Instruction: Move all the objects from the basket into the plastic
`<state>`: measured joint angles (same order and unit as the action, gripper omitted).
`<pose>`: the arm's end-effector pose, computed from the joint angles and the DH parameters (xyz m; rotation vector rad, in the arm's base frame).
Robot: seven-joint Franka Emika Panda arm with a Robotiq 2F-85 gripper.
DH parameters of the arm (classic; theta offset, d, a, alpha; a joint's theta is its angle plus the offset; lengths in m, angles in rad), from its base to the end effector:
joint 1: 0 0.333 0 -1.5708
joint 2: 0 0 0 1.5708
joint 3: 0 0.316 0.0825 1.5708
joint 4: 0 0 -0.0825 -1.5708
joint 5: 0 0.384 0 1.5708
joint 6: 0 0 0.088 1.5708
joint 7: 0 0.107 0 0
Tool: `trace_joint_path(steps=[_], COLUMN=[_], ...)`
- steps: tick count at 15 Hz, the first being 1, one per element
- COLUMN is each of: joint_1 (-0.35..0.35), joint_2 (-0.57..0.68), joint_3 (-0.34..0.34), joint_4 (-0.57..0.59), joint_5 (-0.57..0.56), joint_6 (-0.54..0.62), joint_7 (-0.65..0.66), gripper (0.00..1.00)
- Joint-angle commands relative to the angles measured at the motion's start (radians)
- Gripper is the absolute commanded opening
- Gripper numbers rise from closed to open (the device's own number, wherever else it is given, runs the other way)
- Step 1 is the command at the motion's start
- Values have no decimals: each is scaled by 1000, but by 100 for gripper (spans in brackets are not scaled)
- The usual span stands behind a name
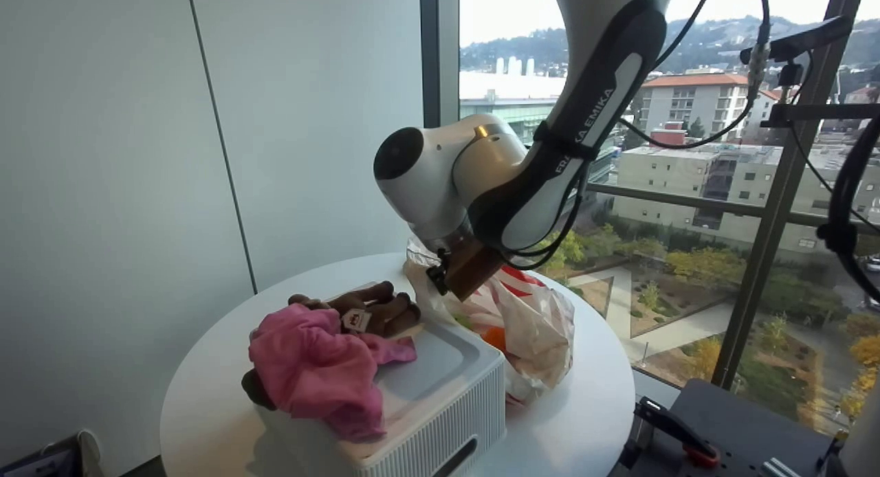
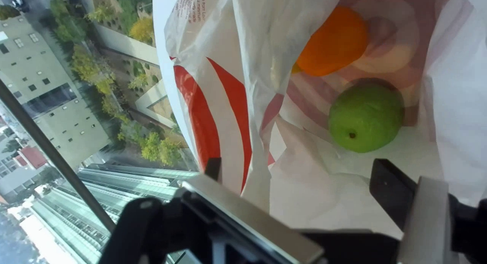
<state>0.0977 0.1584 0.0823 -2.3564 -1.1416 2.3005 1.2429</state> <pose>0.4919 0.0706 0.2534 2.4275 -0.2079 0.4364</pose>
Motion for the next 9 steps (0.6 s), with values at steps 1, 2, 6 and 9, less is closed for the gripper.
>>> trace_joint_path(steps=[1, 2, 6, 9], joint_1=[28, 42, 105, 150], joint_2=[-137, -160, -224, -225], joint_3=[52, 72, 135, 174], joint_4=[-32, -28, -3, 33], joint_5=[228, 306, 638, 866], joint_6=[-84, -109, -75, -57], joint_7=[-267, -350, -607, -730], gripper=[100, 100, 100, 100])
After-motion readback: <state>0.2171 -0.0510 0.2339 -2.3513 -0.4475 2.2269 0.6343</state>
